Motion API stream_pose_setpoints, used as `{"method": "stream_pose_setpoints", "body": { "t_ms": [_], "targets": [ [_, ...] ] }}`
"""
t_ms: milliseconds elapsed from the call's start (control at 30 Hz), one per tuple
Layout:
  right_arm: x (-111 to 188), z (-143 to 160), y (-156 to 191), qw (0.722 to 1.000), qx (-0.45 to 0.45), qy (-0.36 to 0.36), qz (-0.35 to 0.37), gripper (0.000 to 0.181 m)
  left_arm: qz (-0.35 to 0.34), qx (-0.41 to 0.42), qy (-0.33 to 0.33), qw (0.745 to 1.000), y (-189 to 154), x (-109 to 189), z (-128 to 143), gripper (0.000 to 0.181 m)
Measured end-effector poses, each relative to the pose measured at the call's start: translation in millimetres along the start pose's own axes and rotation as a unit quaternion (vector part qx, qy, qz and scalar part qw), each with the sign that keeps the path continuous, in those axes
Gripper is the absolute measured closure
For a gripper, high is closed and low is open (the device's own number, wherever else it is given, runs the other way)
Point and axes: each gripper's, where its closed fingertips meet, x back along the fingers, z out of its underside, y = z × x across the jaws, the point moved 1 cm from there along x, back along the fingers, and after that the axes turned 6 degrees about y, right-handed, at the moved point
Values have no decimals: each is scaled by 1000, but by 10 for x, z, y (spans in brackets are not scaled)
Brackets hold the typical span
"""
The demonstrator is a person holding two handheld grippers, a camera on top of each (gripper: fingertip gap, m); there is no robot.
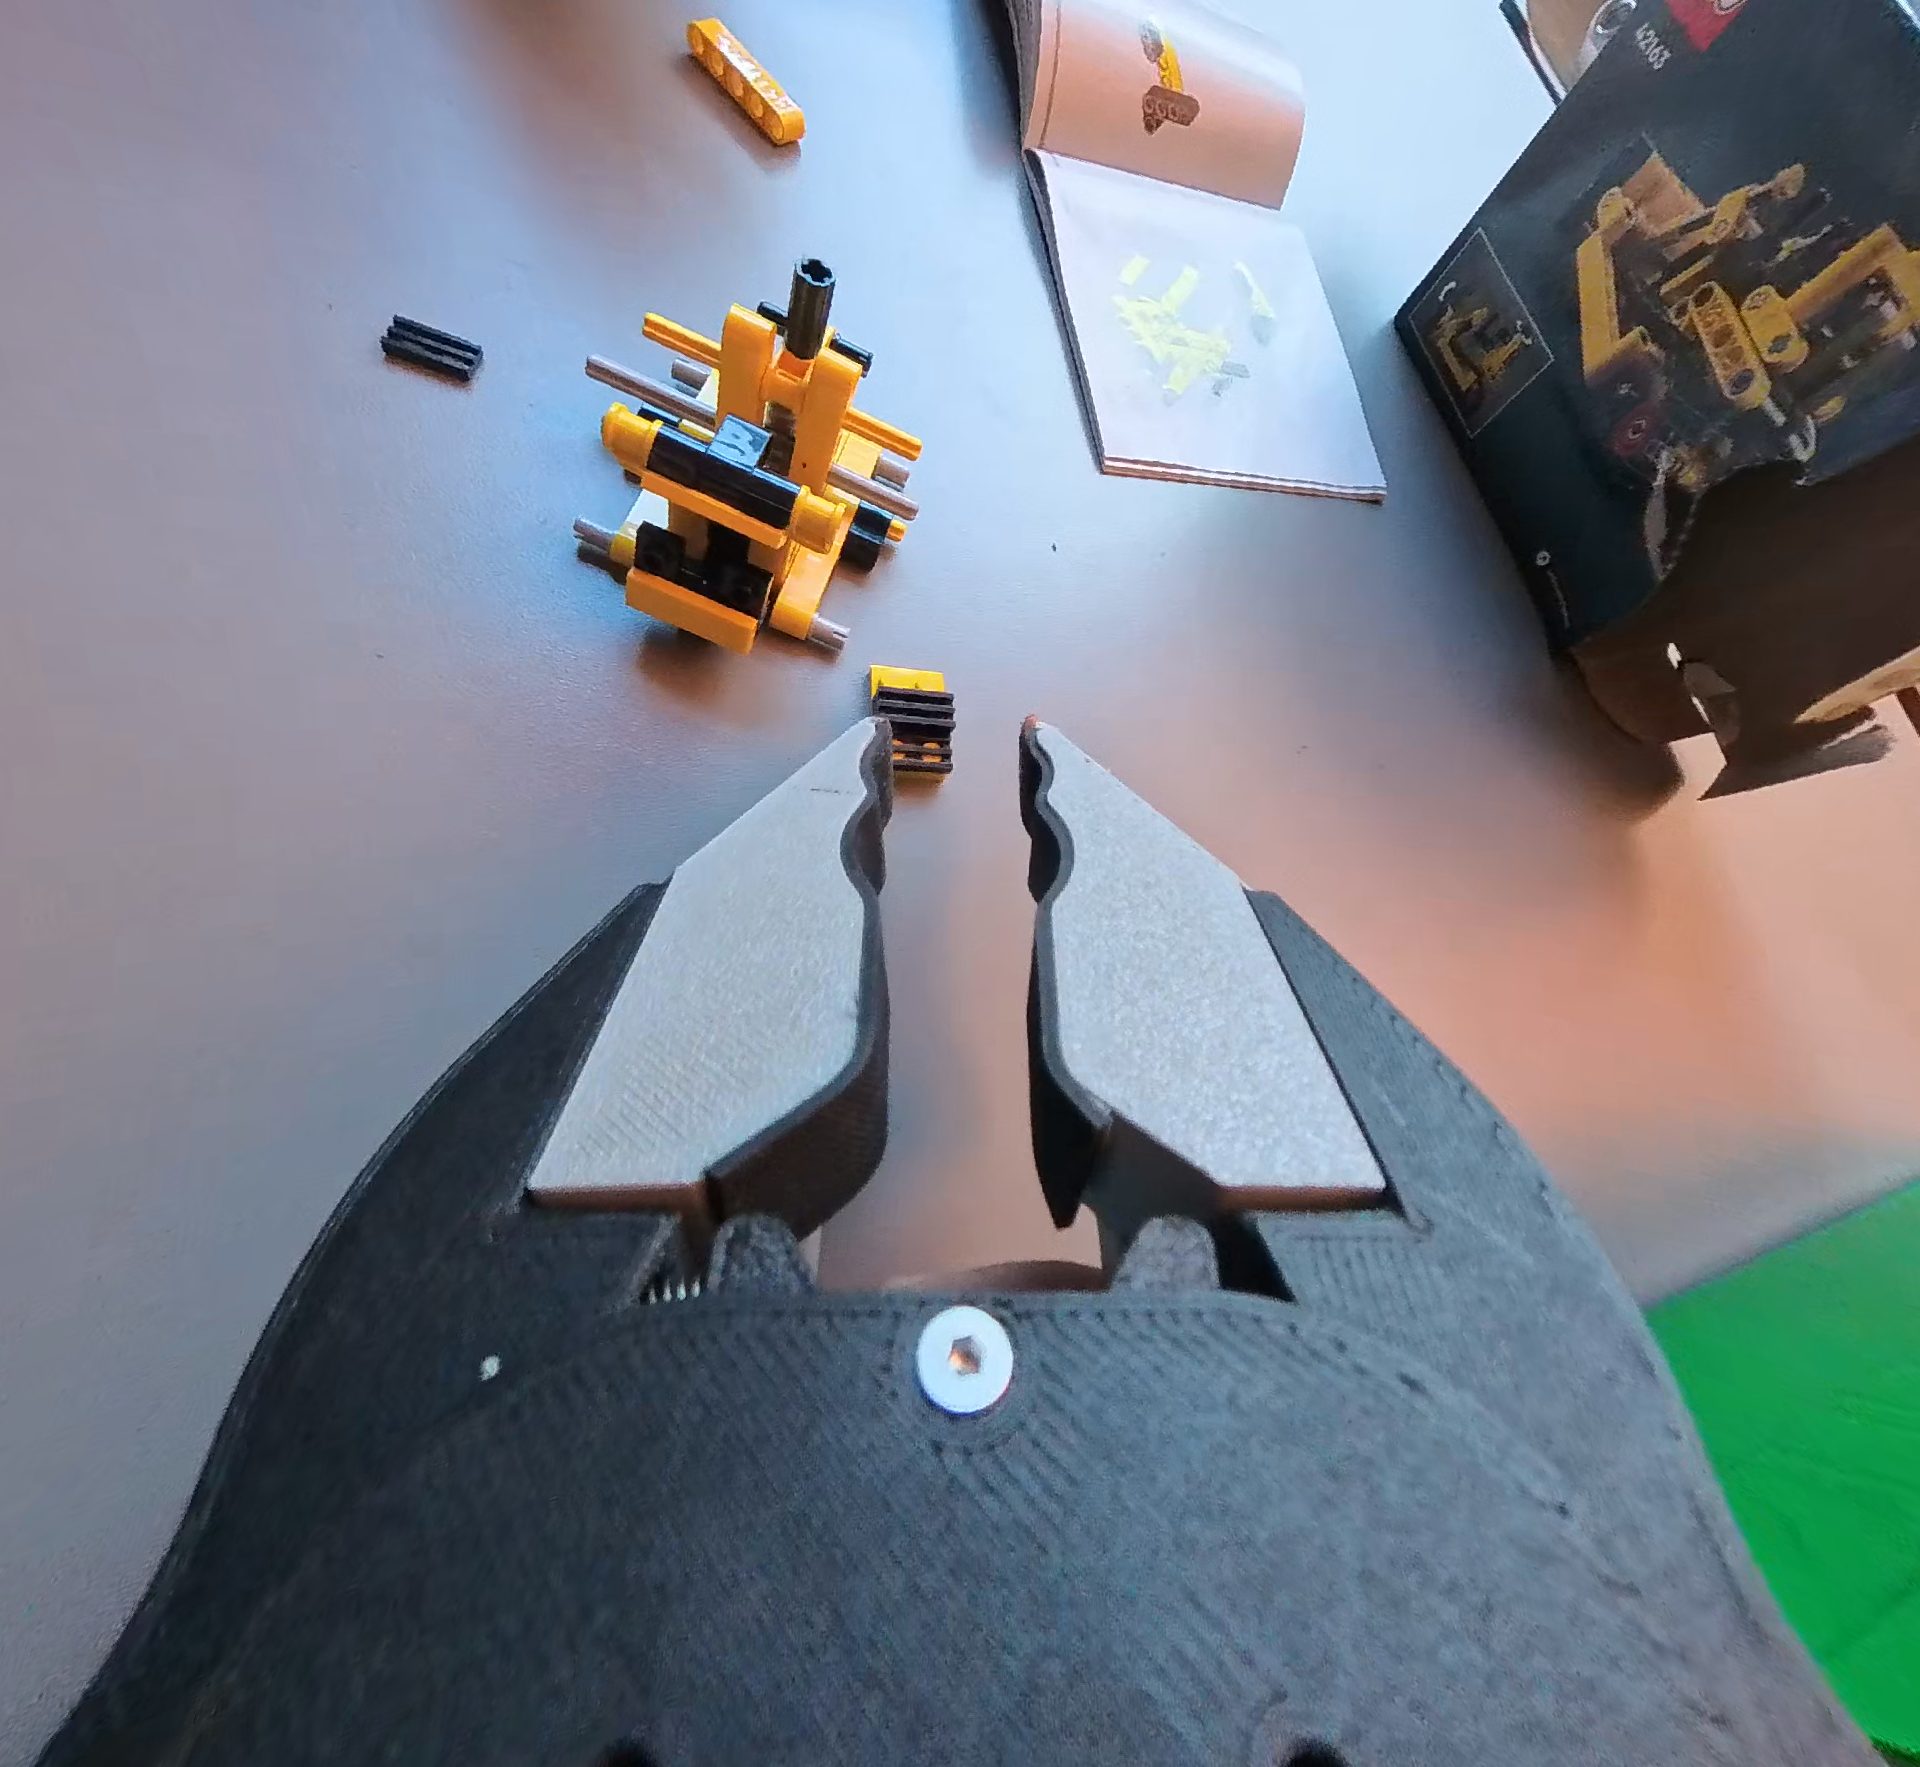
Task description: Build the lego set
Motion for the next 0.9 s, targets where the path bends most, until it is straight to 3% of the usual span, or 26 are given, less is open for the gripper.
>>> {"method": "stream_pose_setpoints", "body": {
  "t_ms": [500,600,800,900],
  "targets": [
    [42,-29,-7,1000,-6,-15,3,161,20,-21,22,999,-101,-87,29,157],
    [85,-104,20,999,-21,-40,-8,160,37,-32,29,998,-211,-209,5,157],
    [131,-434,237,989,-72,-110,-65,138,71,-97,94,988,-496,-583,31,148],
    [37,-517,320,987,-102,-97,-77,131,99,-107,119,982,-583,-772,21,143]
  ]
}}
